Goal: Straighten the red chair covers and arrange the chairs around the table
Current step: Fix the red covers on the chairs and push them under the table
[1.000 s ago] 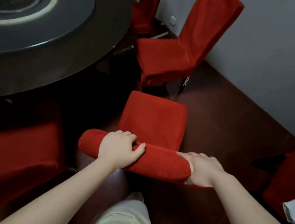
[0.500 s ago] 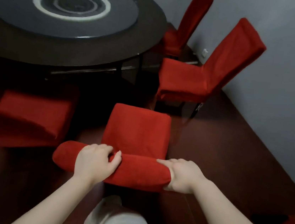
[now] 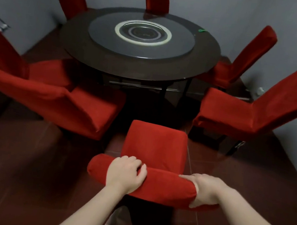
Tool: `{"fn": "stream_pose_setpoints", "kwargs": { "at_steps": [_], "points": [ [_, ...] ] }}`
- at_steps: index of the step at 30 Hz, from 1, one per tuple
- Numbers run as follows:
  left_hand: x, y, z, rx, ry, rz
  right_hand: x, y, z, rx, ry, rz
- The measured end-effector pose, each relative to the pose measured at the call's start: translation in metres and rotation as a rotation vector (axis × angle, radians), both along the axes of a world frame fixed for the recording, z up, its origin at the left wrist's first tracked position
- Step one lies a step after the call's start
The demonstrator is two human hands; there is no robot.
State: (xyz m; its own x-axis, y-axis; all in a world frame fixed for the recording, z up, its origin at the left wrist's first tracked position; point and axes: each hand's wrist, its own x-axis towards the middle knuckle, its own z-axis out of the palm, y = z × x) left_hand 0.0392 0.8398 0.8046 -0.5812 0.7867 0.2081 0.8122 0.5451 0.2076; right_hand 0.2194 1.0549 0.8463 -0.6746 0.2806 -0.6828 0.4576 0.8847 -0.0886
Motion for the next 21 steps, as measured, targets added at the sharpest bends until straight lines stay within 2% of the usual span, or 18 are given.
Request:
{"fn": "stream_pose_setpoints", "kwargs": {
  "at_steps": [8, 10, 12, 17, 21],
  "points": [
    [-0.001, 0.047, 0.004, -0.163, -0.059, 0.024, -0.009, 0.049, 0.009, 0.121, -0.047, 0.059],
    [-0.006, 0.046, 0.004, -0.184, -0.072, 0.053, -0.005, 0.045, 0.001, 0.146, 0.002, 0.081],
    [-0.007, 0.044, 0.003, -0.187, -0.045, 0.073, 0.005, 0.039, -0.011, 0.181, 0.168, 0.056],
    [-0.012, 0.054, 0.000, -0.122, 0.010, 0.028, 0.019, 0.042, -0.043, 0.359, 0.830, 0.110],
    [-0.030, 0.066, -0.003, -0.050, 0.052, 0.018, 0.004, 0.056, -0.056, 0.462, 1.034, 0.088]
  ]
}}
